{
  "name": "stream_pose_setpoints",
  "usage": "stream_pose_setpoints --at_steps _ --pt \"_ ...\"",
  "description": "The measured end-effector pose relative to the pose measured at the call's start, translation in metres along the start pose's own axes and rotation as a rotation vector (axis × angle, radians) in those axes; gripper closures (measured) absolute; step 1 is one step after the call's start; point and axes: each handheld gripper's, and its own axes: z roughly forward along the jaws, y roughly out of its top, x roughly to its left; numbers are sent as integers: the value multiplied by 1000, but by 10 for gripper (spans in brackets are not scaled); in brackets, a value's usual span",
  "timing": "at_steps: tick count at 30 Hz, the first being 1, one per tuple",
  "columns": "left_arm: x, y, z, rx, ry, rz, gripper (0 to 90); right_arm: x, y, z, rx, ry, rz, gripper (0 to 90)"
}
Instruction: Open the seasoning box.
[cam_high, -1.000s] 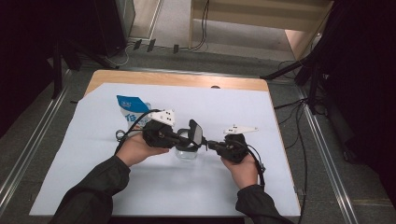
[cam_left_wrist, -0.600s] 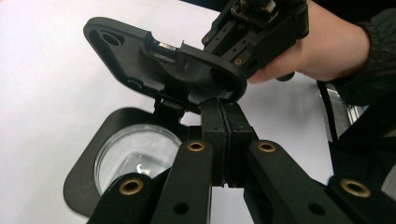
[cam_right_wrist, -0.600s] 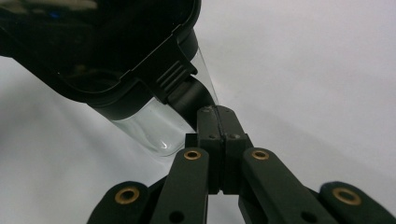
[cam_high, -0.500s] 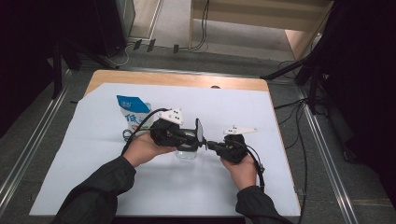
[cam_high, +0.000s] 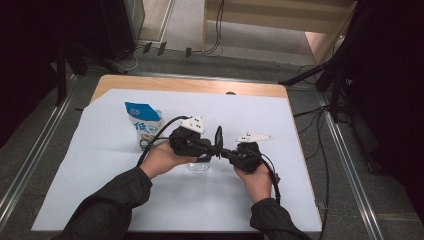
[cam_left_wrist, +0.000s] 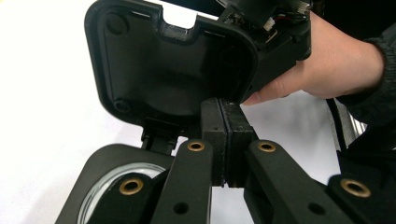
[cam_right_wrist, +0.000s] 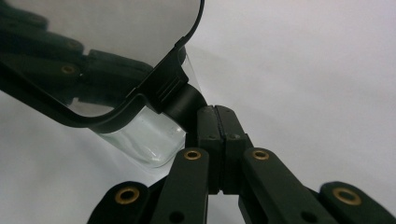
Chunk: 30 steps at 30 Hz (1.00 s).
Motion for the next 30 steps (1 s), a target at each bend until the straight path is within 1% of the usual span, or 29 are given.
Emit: stream_pose_setpoints --at_steps 5,7,8,10,15,18,20,21,25,26,28,30 --pt "2 -1 2 6 5 -3 900 3 2 3 1 -9 -5 900" --pt "3 -1 2 6 4 -6 900 3 3 3 3 -11 -7 900" --pt "3 -1 3 5 10 -9 900 3 3 3 5 -11 -9 900" --pt "4 -1 3 13 12 -11 900 4 3 2 6 -12 -11 900" --pt "4 -2 5 7 10 -17 895 5 3 3 4 -18 -12 900" --pt "5 -3 5 15 20 -16 887 5 3 2 5 -18 -10 900" --pt "7 -4 6 16 14 -29 882 6 3 1 5 -15 -13 900" --pt "7 -4 6 16 14 -29 878 6 3 1 5 -15 -13 900" --pt "5 -3 1 15 5 -32 842 5 3 0 5 -6 -18 900" --pt "5 -3 -1 19 -4 -41 839 5 3 -1 4 -7 -23 900" --pt "5 -3 -5 18 0 -54 829 5 3 -4 3 -2 -28 900" --pt "6 -5 -11 15 -14 -69 791 5 3 -8 -9 0 -30 899"
